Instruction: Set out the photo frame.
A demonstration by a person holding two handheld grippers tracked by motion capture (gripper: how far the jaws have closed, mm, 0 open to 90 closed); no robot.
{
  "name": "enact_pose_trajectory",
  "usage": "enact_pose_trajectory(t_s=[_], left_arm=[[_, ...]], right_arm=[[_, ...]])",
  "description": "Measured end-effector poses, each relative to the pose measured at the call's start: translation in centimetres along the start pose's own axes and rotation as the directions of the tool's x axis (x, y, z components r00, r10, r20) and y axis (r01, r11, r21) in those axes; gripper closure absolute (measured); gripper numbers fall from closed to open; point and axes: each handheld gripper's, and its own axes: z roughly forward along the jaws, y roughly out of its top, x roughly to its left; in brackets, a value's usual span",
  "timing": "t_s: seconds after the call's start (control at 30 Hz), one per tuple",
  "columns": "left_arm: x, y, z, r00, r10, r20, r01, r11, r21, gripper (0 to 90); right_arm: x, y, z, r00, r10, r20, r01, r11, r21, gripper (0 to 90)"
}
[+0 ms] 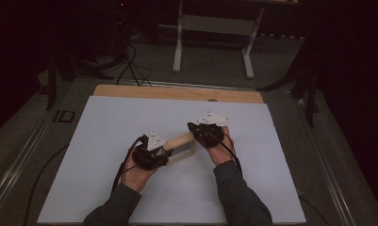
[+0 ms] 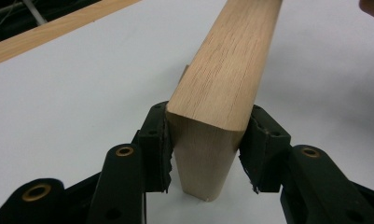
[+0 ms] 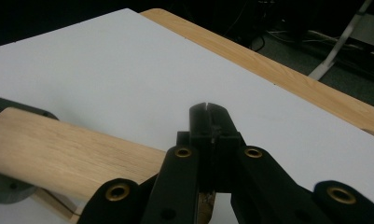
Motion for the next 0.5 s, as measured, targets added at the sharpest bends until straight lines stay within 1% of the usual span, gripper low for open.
enact_pose_trajectory(t_s=[0.4,0.5], left_arm=[[0.36,-0.03,0.11,0.9997,-0.022,-0.005,0.022,0.9998,-0.001,55.4],[0.39,-0.03,0.12,0.9997,-0.022,-0.004,0.022,0.9997,-0.001,55.0]], right_arm=[[0.18,-0.34,-0.75,1.0000,-0.002,0.000,0.002,1.000,0.005,89.9],[0.20,-0.39,-0.87,1.0000,-0.002,-0.001,0.002,1.000,0.007,89.9]])
